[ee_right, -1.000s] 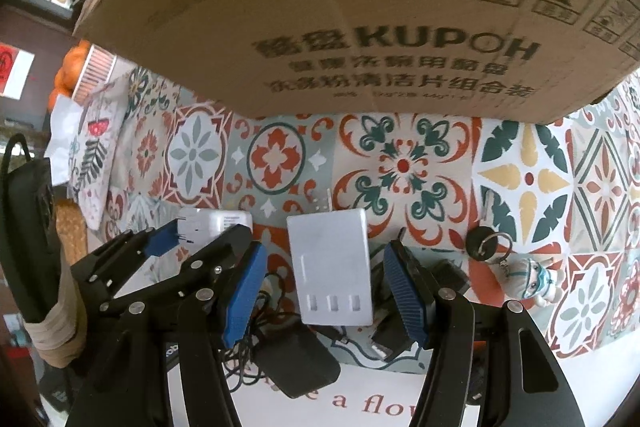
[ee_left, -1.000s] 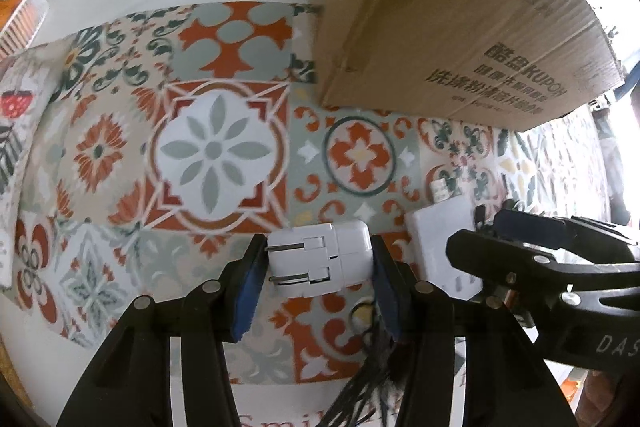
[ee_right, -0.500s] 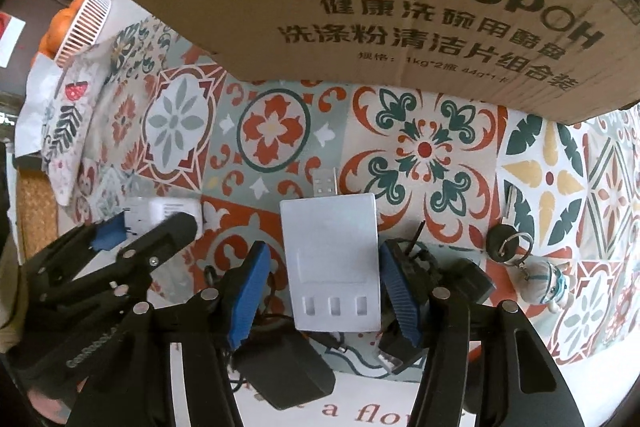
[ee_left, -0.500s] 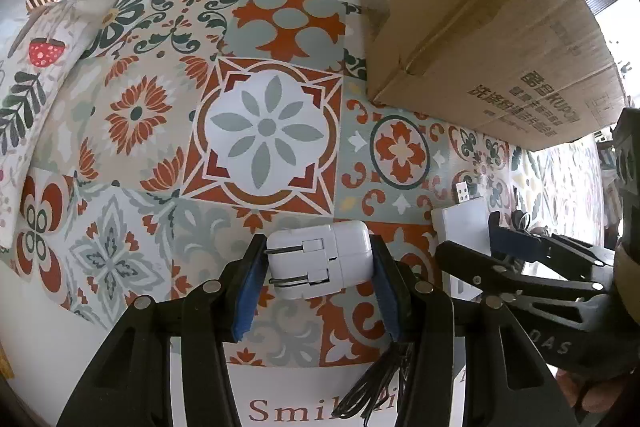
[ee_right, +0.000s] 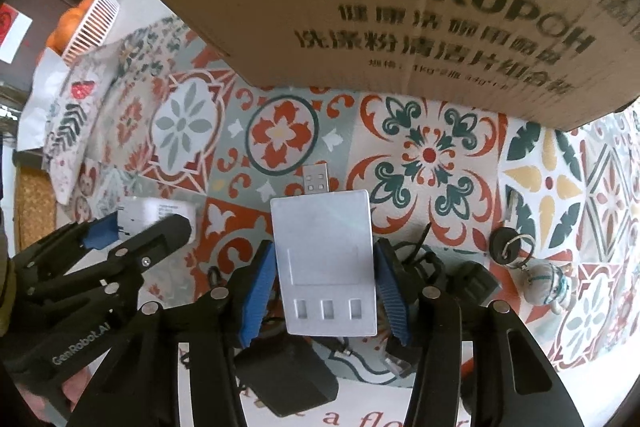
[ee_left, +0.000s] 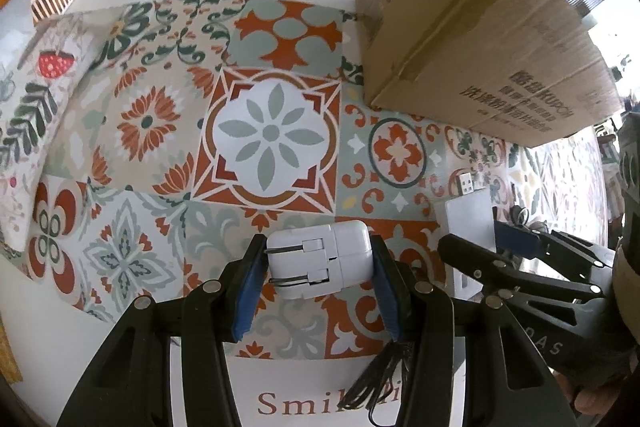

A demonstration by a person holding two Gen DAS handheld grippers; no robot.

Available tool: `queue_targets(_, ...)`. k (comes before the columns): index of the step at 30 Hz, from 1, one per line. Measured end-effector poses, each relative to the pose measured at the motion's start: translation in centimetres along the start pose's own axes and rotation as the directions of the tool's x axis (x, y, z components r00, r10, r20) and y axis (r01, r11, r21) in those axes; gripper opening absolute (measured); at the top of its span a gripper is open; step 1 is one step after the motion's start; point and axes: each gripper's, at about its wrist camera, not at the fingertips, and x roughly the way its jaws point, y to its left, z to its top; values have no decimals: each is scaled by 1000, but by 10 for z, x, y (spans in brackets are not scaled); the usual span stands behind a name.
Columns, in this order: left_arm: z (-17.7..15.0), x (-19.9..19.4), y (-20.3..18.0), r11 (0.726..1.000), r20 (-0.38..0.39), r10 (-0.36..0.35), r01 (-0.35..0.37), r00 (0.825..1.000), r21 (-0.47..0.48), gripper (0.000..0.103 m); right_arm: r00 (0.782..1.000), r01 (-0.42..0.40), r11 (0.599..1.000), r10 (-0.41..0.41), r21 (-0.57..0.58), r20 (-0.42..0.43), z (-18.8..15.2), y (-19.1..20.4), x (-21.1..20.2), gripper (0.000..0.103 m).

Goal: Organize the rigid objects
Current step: 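Lift and carry the adapter and charger over the box with both tools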

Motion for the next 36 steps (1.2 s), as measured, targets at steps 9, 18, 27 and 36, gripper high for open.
queue_targets(9, 4, -49, -31, 998, 102, 0, -7, 995, 69, 49, 994, -16, 1000, 13, 25, 105, -4, -12, -47, 51)
queue_targets(18, 13, -88, -71, 991, 195, -34, 9, 980, 130, 49, 967, 14, 999, -26, 48, 252, -12, -20, -103, 51)
queue_targets(27, 18, -118, -100, 981, 261, -88, 37, 961, 192, 49, 926, 28, 997, -53, 72, 374, -18, -33, -157, 51)
queue_targets(36, 30, -144, -123, 969, 309, -138, 64, 941, 237, 49, 874, 59, 995, -91, 83, 476, -18, -42, -205, 51)
